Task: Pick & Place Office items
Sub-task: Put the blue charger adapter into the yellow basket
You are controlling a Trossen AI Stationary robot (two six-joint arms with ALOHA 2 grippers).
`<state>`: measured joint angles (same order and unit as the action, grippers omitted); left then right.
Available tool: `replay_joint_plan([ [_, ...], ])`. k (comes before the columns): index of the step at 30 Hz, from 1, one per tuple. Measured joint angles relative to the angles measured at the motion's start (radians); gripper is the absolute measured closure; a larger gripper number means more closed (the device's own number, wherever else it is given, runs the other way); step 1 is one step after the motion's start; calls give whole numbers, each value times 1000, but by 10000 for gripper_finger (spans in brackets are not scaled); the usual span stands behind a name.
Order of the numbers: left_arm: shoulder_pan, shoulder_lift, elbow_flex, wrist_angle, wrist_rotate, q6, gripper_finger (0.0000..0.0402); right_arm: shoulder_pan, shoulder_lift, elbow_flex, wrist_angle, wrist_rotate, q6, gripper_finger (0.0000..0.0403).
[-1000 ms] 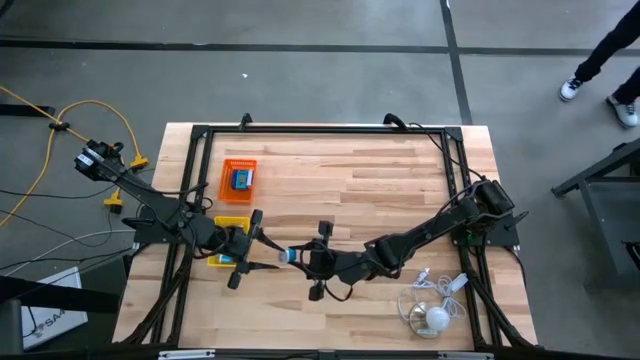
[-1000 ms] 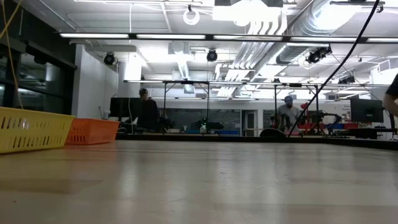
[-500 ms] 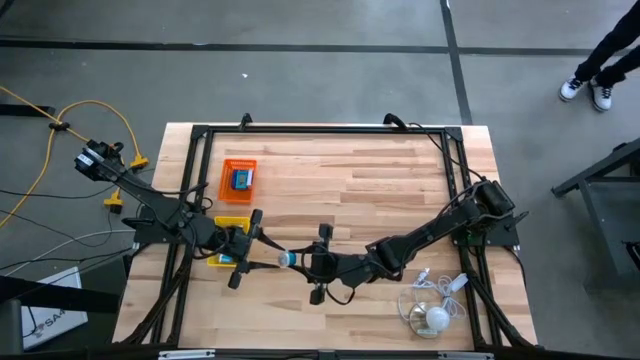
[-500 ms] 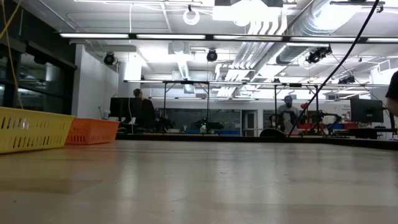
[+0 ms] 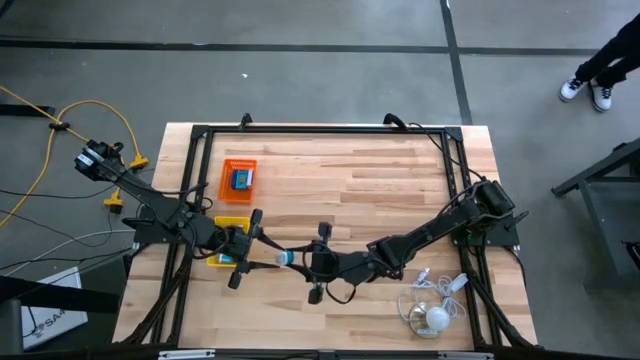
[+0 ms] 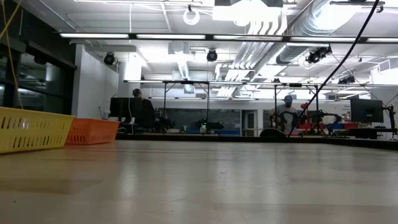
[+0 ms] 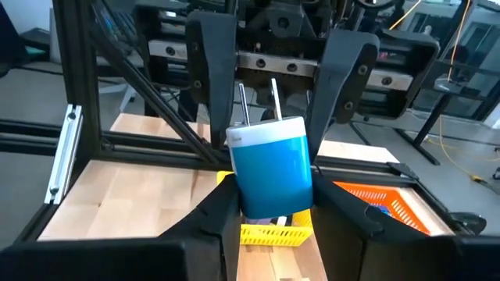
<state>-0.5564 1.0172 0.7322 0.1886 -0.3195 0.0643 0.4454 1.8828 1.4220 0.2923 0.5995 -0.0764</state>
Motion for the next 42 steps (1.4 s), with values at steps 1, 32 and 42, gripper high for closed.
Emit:
replay_joint_plan([
  [1, 0, 0, 0, 0, 0, 1, 219, 0, 0, 0, 4, 0, -5, 289],
  [32, 31, 98, 0, 141, 9, 76, 254, 0, 0, -2, 12, 3, -1, 288],
  [42, 22, 98, 0, 152, 2, 80, 265, 0, 0, -2, 11, 0, 3, 280],
])
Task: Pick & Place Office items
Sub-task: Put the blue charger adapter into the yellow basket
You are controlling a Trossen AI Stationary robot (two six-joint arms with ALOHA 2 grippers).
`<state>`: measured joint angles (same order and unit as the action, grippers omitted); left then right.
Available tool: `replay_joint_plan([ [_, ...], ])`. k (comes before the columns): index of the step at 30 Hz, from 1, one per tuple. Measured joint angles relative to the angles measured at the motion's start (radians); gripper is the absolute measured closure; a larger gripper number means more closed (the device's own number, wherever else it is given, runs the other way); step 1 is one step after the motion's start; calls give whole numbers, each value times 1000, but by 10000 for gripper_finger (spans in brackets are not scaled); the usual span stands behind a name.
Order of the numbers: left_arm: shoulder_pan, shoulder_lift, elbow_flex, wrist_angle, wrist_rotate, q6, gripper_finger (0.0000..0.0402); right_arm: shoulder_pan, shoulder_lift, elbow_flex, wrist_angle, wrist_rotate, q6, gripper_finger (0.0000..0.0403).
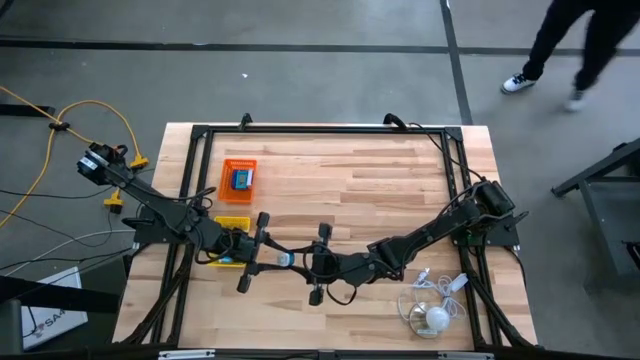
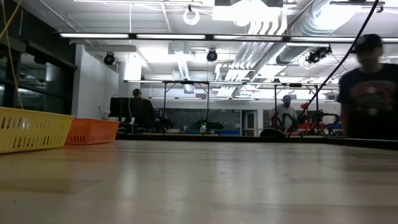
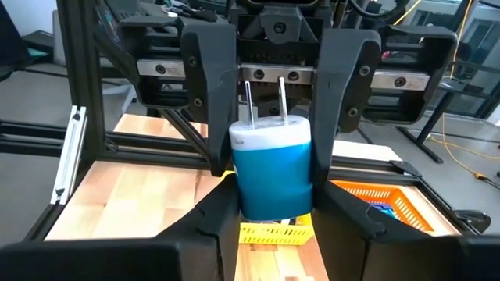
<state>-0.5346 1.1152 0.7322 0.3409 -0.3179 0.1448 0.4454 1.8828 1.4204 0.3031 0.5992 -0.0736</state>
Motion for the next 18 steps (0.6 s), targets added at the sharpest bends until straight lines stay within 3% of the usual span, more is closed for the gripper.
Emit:
replay_joint_plan([
  [18, 0, 0, 0, 3, 5, -31, 267, 0, 0, 2, -9, -39, -5, 194],
])
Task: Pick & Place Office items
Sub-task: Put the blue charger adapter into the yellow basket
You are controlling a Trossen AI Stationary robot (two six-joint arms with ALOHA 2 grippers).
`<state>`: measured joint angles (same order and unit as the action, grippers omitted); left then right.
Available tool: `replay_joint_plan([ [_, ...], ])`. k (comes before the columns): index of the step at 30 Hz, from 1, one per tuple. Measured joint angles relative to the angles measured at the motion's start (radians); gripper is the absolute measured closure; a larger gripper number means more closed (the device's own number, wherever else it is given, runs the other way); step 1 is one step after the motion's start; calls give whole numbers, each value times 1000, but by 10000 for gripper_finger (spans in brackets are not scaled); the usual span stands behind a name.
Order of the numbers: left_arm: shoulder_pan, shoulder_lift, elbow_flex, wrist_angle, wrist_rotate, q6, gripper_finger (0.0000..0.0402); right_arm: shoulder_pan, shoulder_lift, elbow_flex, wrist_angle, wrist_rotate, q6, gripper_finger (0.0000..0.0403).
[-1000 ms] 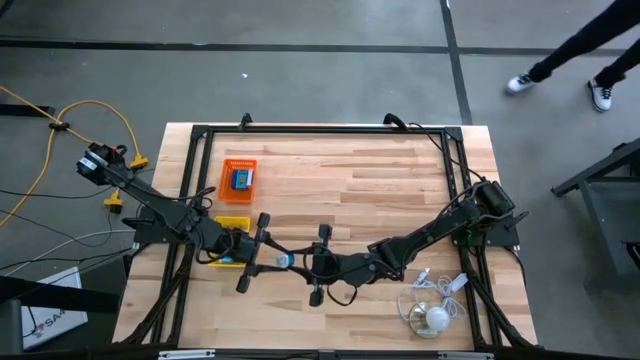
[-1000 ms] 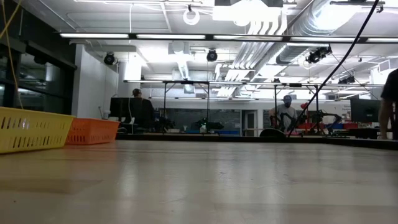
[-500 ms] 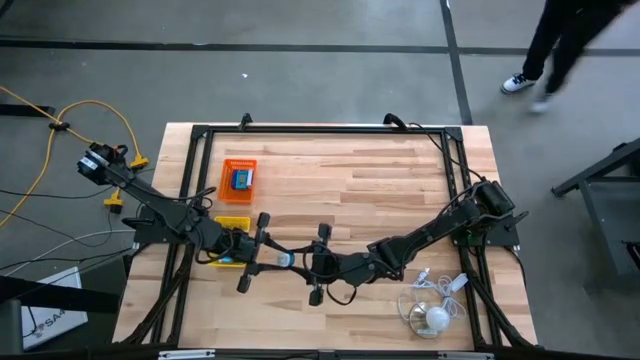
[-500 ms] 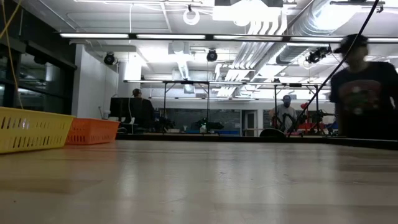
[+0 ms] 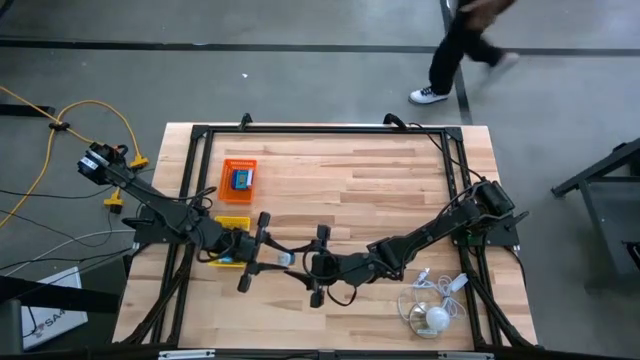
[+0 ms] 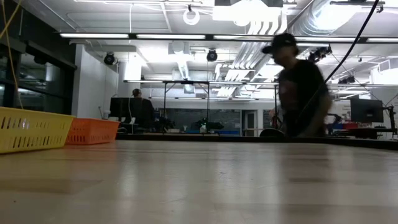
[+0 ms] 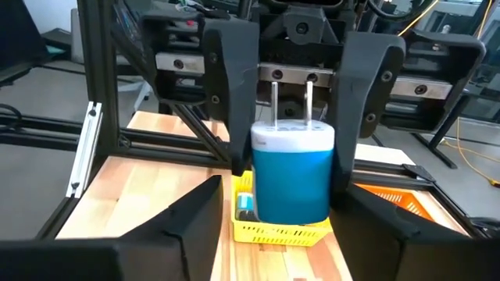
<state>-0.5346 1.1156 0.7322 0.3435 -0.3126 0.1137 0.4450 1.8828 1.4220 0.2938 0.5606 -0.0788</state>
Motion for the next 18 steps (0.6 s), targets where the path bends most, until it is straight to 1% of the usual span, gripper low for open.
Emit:
replay_joint_plan([
  [5, -3, -14, -2, -27, -6, -43, 267, 0, -1, 2, -70, 16, 9, 164],
  [7, -8, -34, -2, -60, -30, -67, 267, 0, -1, 2, -125, 32, 46, 156],
  [13, -49, -130, -2, -282, -191, -195, 267, 0, -1, 2, -325, 34, 221, 141],
  [18, -77, -214, -2, -459, -207, -376, 263, 0, -1, 2, -420, -17, 342, 139],
])
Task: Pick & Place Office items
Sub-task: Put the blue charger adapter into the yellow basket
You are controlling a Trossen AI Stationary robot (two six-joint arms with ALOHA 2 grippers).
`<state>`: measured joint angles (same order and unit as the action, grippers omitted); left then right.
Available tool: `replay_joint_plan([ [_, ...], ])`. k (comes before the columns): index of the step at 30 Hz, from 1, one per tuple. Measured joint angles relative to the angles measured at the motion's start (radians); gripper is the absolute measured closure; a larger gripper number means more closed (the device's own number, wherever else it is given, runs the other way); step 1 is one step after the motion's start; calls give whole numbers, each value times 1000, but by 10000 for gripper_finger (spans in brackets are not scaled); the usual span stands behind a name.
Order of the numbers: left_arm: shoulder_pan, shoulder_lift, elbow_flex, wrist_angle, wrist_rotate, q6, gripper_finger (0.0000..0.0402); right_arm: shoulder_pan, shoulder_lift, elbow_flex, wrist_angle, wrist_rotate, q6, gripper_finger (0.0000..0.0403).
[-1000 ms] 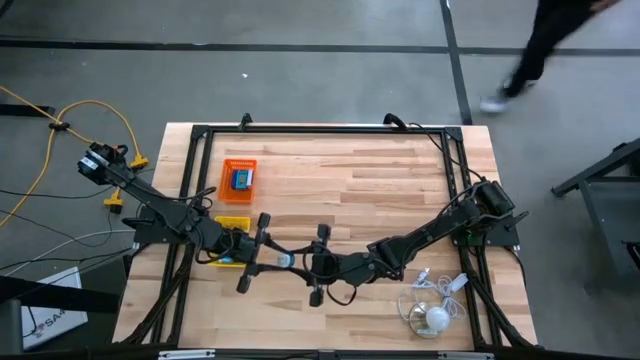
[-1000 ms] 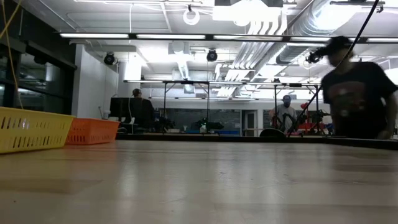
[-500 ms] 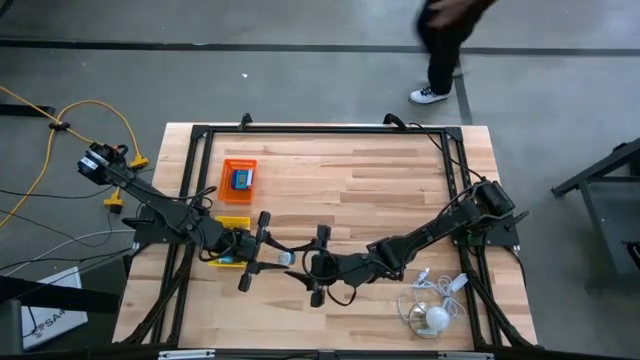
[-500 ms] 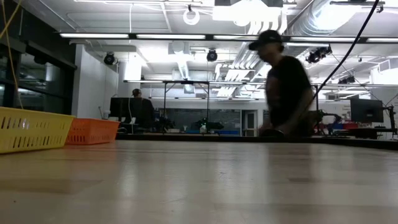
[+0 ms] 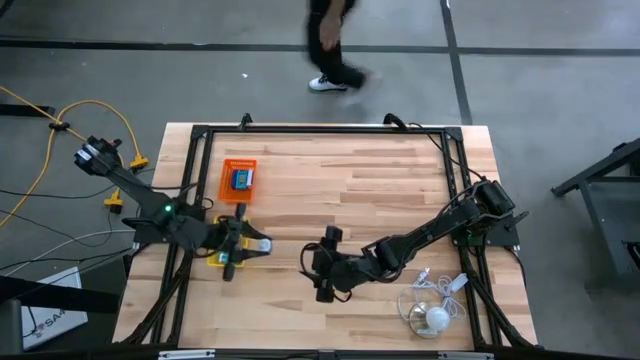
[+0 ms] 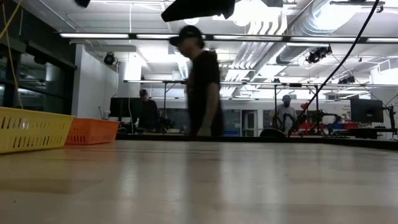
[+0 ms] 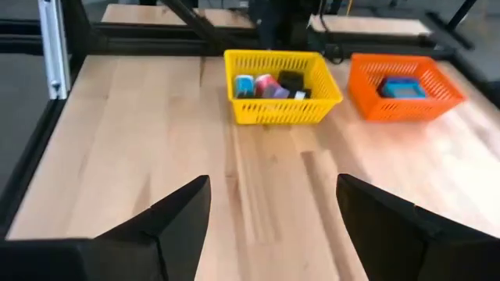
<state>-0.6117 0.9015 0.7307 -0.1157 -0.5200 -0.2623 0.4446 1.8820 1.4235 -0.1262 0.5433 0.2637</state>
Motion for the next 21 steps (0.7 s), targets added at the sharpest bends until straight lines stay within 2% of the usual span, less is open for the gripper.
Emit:
replay_joint_plan([
  [6, -14, -35, 0, -302, -94, -308, 265, 0, 0, 0, -5, -54, 31, 139],
  [14, -16, -36, -1, -596, -102, -617, 267, 0, 0, 0, -6, -82, 32, 139],
  [21, -55, -36, -83, -680, -79, -830, 267, 0, 0, 0, -7, -132, 32, 144],
])
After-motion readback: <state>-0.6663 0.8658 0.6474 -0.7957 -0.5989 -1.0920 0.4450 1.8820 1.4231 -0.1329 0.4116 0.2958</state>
